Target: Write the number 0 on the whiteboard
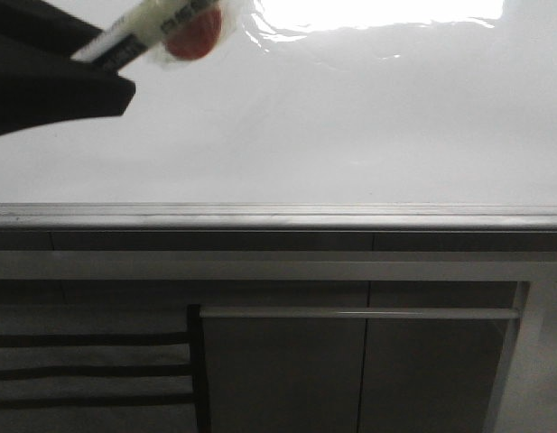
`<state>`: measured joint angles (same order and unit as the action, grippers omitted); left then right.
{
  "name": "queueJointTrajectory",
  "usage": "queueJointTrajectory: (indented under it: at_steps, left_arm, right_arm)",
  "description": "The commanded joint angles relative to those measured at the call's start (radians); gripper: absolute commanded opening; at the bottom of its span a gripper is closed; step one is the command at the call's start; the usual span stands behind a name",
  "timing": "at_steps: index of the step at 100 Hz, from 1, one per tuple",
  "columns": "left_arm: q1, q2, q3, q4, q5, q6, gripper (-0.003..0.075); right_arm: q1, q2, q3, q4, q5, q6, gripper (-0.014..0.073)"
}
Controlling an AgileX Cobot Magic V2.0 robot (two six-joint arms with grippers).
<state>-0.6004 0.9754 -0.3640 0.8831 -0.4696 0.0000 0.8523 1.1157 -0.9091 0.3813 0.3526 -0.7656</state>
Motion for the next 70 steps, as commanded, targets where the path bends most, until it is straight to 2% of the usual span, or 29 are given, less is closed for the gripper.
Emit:
queueJointTrajectory:
  at_steps: [1, 16, 27, 42, 70]
  left_arm:
    - [-0.008, 0.007, 0.0, -0.034, -0.054, 0.0, -0.0013]
    - [-0.008, 0.038, 0.043, -0.1, -0.124, 0.0, -0.002]
    - [-0.004, 0.045, 0.061, -0.157, -0.126, 0.016, -0.002]
    - [0.018, 0.064, 0.083, -0.157, -0.133, 0.042, -0.002]
    - [0.018, 0.171, 0.092, -0.163, -0.158, 0.049, -0.002]
  right_arm:
    - [0.002, -0.005, -0.01, 0.006, -0.088, -0.012, 0.0246]
    - [0.002, 0.04, 0.02, 0.006, -0.093, -0.012, 0.0246]
    - [0.002, 0.067, 0.052, 0.006, -0.124, -0.012, 0.0246]
    - [0.002, 0.093, 0.096, 0.006, -0.238, -0.012, 0.0246]
    - [0.0, 0.1, 0.102, 0.006, -0.247, -0.012, 0.021]
